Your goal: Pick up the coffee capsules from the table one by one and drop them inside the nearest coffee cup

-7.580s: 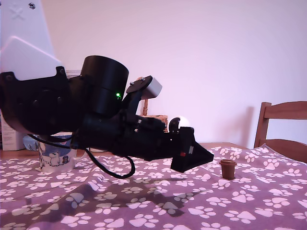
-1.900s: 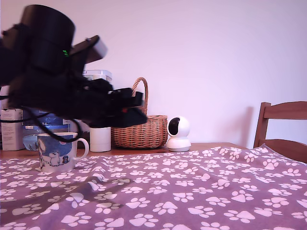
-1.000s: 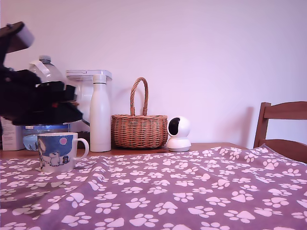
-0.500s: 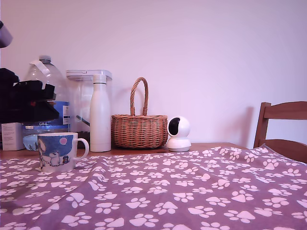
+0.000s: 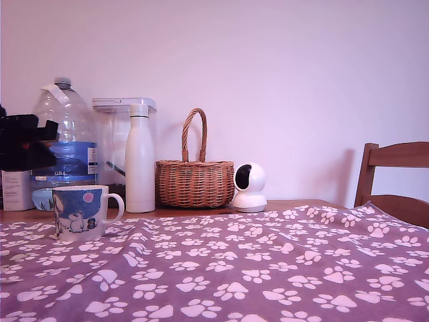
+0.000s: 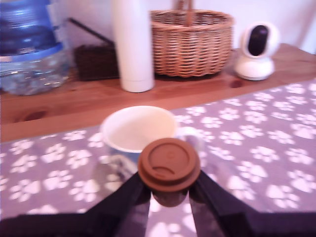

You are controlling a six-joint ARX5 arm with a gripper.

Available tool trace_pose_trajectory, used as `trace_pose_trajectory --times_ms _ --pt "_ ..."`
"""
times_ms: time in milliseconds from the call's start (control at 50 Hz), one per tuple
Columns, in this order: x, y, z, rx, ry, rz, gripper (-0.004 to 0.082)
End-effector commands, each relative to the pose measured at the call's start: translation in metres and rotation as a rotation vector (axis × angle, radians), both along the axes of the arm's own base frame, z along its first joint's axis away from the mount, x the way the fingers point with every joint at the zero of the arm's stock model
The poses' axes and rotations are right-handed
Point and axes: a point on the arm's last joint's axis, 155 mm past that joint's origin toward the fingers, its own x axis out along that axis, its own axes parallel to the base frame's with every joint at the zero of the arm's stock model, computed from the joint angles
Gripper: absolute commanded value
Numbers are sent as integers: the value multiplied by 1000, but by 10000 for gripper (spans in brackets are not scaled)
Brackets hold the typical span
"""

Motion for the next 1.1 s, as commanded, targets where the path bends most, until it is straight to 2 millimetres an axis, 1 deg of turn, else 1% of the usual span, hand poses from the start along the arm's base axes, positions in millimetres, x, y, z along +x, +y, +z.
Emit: trace_pose_trajectory --times_ms 0,220,460,760,960,1080 --pt "-3 6 -3 -3 2 17 72" --pt "2 18 -3 -1 13 51 72" --pt "15 25 2 8 52 78 72" --pt "32 23 10 27 136 77 72" --pt "42 27 19 39 188 92 72" --pt "51 25 21 44 228 83 72"
